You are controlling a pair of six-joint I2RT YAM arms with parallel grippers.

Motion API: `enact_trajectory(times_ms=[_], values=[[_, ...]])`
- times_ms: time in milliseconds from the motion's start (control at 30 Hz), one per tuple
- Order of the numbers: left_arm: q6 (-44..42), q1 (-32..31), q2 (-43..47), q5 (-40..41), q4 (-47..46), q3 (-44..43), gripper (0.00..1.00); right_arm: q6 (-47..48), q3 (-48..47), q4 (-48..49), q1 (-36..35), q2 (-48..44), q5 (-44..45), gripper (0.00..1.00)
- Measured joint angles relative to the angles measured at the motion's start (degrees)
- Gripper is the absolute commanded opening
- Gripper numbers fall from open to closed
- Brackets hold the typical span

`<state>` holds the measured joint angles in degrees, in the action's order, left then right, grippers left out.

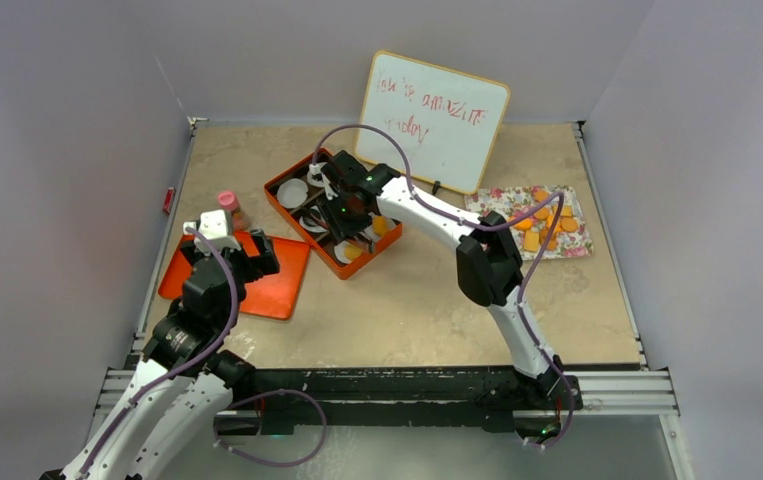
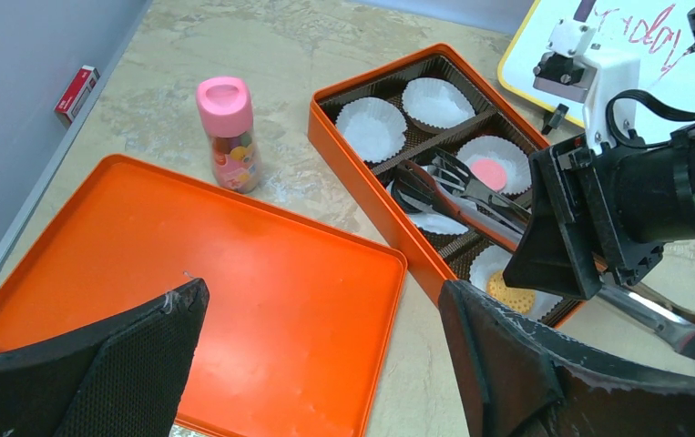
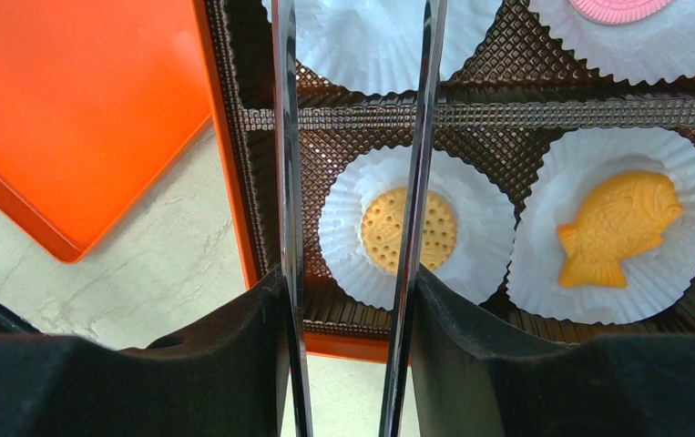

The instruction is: Pack the cookies

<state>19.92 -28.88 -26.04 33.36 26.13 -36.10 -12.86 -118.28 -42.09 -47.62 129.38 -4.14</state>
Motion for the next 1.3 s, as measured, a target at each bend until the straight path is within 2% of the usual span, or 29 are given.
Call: enact_trajectory(times_ms=[200,500,1033,1300], values=[[0.0,0.0,0.0,0.0,0.0,0.0,0.97,0.0,-0.1,-0.3,0.0,0.6,-0.1,0.45],[0.0,0.0,0.0,0.0,0.0,0.0,0.97,0.0,-0.2,-0.7,0.0,0.6,0.0,0.37],[0.0,0.0,0.0,0.0,0.0,0.0,0.97,0.1,0.7,-2.4,0.0,-3.2,0.2,0.26],[0.0,0.0,0.0,0.0,0.0,0.0,0.97,0.0,2.6,-2.5,0.0,-5.7,0.1,0.26]])
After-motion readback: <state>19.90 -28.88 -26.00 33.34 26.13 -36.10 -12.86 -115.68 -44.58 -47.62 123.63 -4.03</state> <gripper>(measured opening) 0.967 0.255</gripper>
